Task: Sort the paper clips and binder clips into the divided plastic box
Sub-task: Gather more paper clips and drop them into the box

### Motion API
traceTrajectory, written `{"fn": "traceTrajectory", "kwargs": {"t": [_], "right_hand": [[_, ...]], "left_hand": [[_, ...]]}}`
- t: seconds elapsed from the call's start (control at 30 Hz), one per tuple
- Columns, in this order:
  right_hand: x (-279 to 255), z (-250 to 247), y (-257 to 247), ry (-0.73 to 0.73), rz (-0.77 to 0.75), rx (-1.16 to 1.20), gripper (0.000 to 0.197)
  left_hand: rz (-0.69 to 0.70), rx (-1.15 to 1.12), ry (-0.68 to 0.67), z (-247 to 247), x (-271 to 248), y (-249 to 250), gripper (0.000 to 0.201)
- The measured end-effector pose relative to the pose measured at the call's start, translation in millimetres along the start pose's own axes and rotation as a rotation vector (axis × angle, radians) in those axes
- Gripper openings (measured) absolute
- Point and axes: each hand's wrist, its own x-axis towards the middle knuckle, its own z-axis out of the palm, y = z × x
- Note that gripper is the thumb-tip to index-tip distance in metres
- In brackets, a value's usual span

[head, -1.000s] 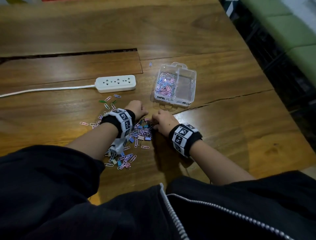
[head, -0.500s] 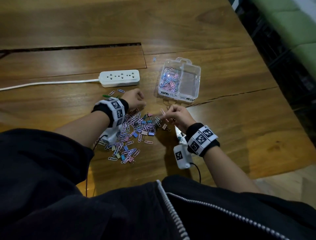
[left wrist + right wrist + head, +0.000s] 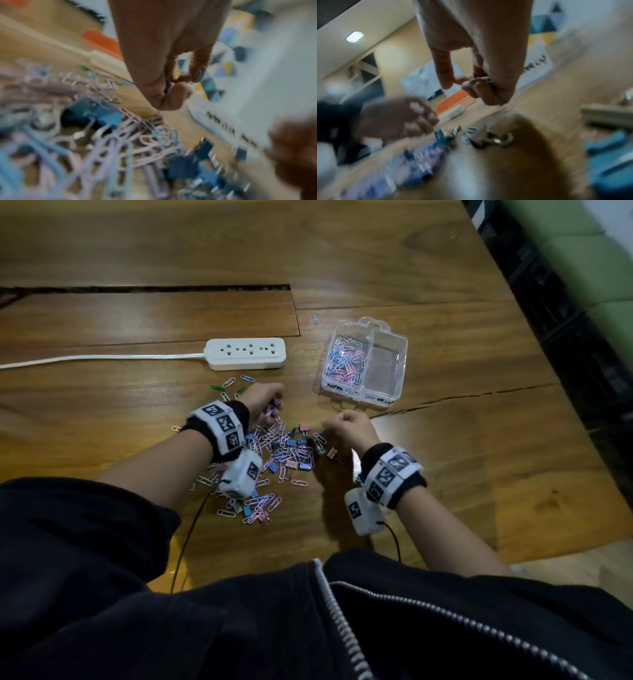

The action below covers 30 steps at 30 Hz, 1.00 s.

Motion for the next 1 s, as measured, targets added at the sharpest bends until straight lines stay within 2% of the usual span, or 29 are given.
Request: {"fn": "traceTrajectory", "kwargs": {"t": [0.07, 0.13, 0.2, 0.27, 0.33, 0.4, 0.47, 0.57, 0.67, 0.73, 0.8, 0.87, 1.0], "right_hand": [[2, 8, 4, 0.019, -0.088, -0.404, 0.015], [4, 12, 8, 0.038, -0.165, -0.652, 0.022], [3, 13, 8, 0.065, -0.218, -0.76, 0.021], [2, 15, 9, 0.047, -0.231, -0.827, 0.017], [0, 18, 10, 0.014, -0.231, -0.898, 0.013], [-3, 19, 10, -0.007, -0.23, -0.932, 0.009], [-5, 16, 9, -0.017, -0.226, -0.893, 0.009], [-2, 9, 13, 0.008, -0.203, -0.632, 0.016], [-4, 2, 7, -0.015, -0.047, -0.081, 0.017], [-9, -2, 1, -0.074, 0.095, 0.37, 0.022], [-12, -4, -2, -0.102, 0.175, 0.586, 0.028], [-14, 0, -3, -0.079, 0.19, 0.488, 0.028], [-17, 19, 3, -0.026, 0.022, -0.21, 0.021]], "left_hand": [[-0.02, -0.232, -0.009, -7, -4, 1, 0.016], [-0.01, -0.159, -0.001, -10, -6, 1, 0.014], [0.025, 0.127, 0.0, -11, -9, 1, 0.015], [0.082, 0.5, 0.001, -11, -13, -1, 0.013], [0.138, 0.749, 0.031, -9, -16, -5, 0.009], [0.176, 0.836, 0.048, -8, -16, -11, 0.034], [0.217, 0.85, 0.057, -7, -17, -14, 0.05], [0.289, 0.955, 0.13, -5, -17, -17, 0.04], [0.347, 0.997, 0.155, -2, -17, -24, 0.024], [0.338, 1.016, 0.132, 1, -19, -27, 0.023], [0.315, 1.047, 0.111, 3, -20, -29, 0.028], [0.287, 1.043, 0.099, 4, -20, -29, 0.031], [0.219, 0.82, 0.061, 0, -19, -22, 0.028]]}}
